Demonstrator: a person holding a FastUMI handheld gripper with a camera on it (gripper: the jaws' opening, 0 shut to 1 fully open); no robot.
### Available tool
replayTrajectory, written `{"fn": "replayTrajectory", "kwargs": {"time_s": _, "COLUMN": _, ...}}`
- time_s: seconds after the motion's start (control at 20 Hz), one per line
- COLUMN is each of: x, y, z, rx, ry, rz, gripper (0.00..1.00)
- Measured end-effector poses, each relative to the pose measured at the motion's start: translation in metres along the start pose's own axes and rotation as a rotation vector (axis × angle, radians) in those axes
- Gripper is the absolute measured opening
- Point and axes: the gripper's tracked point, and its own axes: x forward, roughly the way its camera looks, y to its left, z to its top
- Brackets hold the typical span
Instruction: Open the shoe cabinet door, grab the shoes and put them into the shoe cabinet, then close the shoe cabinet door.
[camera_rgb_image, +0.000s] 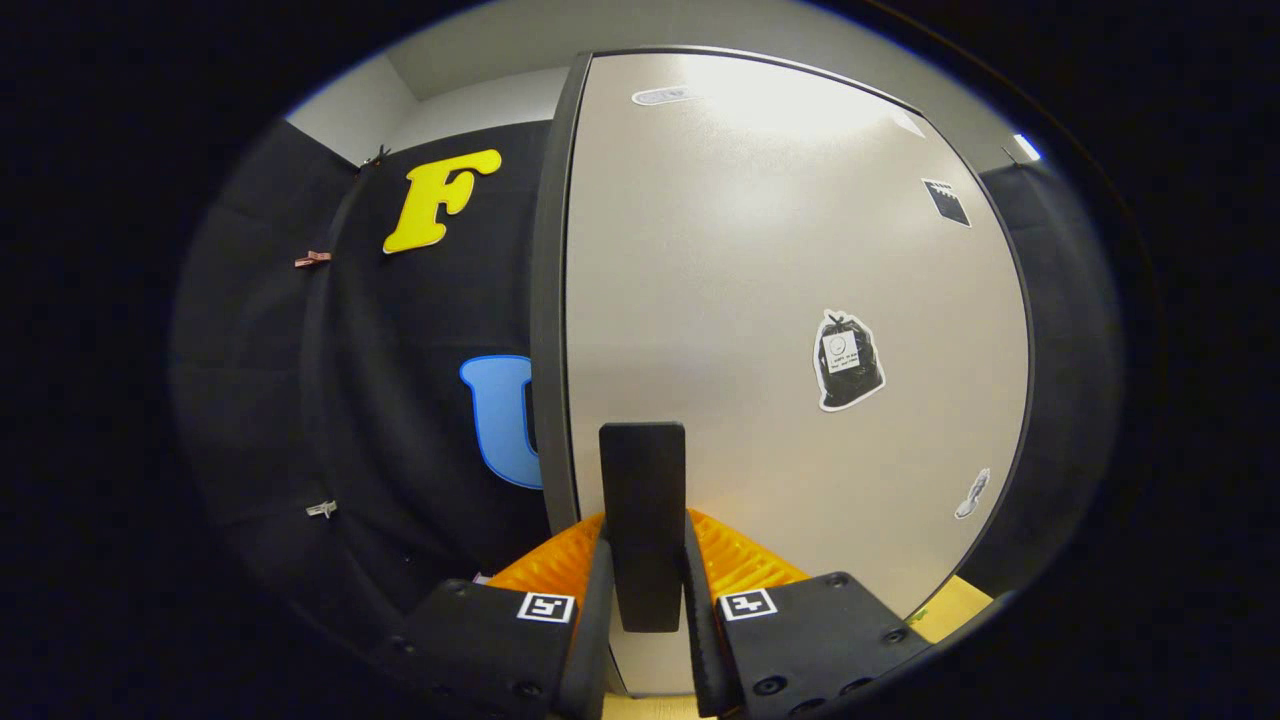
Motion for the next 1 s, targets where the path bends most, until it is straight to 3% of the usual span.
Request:
{"fn": "replayTrajectory", "kwargs": {"time_s": 0.15, "x": -0.001, "y": 0.000, "z": 0.000, "rx": 0.002, "ry": 0.007, "rz": 0.018, "gripper": 0.32}}
{"fn": "replayTrajectory", "kwargs": {"time_s": 0.2, "x": -0.003, "y": 0.001, "z": -0.001, "rx": -0.002, "ry": 0.010, "rz": 0.029, "gripper": 0.25}}
{"fn": "replayTrajectory", "kwargs": {"time_s": 0.5, "x": -0.034, "y": 0.005, "z": 0.008, "rx": 0.026, "ry": 0.010, "rz": 0.068, "gripper": 0.25}}
{"fn": "replayTrajectory", "kwargs": {"time_s": 1.0, "x": -0.128, "y": -0.030, "z": 0.013, "rx": 0.057, "ry": 0.007, "rz": 0.143, "gripper": 0.24}}
